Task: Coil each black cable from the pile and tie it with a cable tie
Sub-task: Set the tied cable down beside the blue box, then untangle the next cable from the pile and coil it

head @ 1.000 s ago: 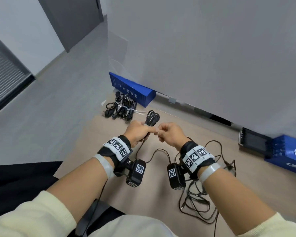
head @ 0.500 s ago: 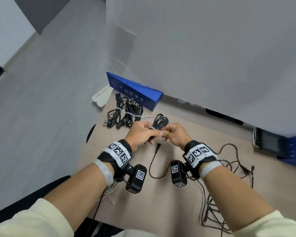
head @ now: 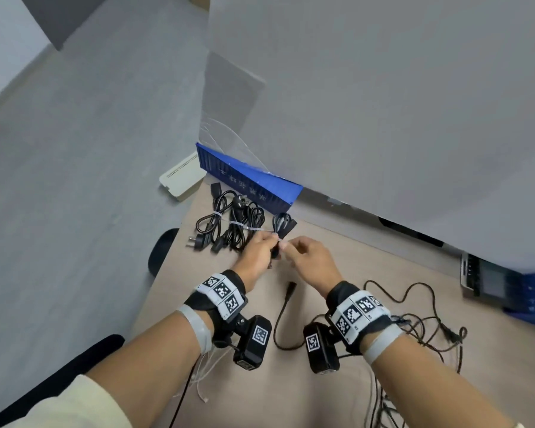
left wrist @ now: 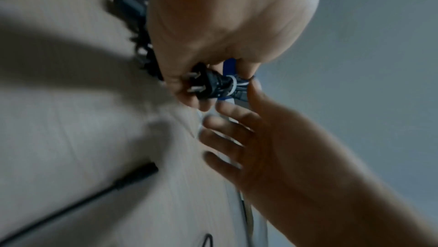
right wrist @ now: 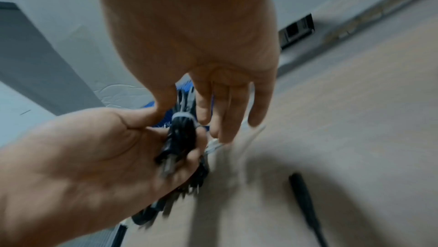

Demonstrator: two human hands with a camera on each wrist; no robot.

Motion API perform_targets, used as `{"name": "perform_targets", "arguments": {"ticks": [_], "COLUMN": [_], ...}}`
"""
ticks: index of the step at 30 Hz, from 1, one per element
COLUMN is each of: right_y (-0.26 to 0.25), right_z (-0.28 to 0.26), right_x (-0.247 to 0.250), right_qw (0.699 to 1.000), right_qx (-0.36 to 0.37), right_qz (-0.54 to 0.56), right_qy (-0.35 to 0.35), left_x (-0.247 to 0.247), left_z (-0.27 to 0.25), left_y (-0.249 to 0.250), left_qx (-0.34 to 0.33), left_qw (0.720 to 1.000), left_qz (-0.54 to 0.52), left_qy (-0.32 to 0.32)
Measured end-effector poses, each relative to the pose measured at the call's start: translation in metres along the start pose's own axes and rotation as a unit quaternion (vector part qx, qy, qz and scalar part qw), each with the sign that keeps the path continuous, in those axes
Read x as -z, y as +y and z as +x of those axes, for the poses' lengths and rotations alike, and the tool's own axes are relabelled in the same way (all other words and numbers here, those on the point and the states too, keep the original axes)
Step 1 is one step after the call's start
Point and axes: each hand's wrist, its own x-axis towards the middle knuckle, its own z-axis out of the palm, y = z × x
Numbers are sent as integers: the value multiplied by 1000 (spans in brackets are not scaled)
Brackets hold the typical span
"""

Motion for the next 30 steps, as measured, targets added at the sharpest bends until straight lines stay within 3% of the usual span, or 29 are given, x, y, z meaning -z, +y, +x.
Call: {"name": "perform_targets", "arguments": {"ticks": [1,6,8,10,12,13,15,16,19,25,30], "right_y": [0,-1,-5,-5,-4,-2,0,1,-2,1,32], "right_z": [0,18,24,31,39,42,47,50,55,59,27], "right_x": [-5,-17,-21,-27,-32,-35,-42,-47,-59,-67,-41], "right_qw": [999,994,992,990,988,987,988,988,990,993,992], "right_qx": [-23,-81,-100,-122,-145,-152,-152,-149,-138,-108,-111], "right_qz": [31,66,60,44,15,4,1,10,33,40,55], "right_qy": [-19,44,55,60,59,53,35,30,25,-12,-10], "left_x": [-3,7,18,32,48,57,76,84,100,111,105], "left_z": [1,5,4,7,11,13,20,23,32,39,29], "left_y": [-1,10,18,22,24,24,17,11,-9,-13,-11], "left_qx": [18,51,14,-71,-164,-201,-189,-153,-92,-119,-131], "left_qw": [999,996,996,989,952,917,852,839,847,848,845], "left_qz": [-26,-30,23,118,254,322,440,476,491,479,474], "left_qy": [-8,-63,-82,-58,48,122,213,216,182,193,209]}}
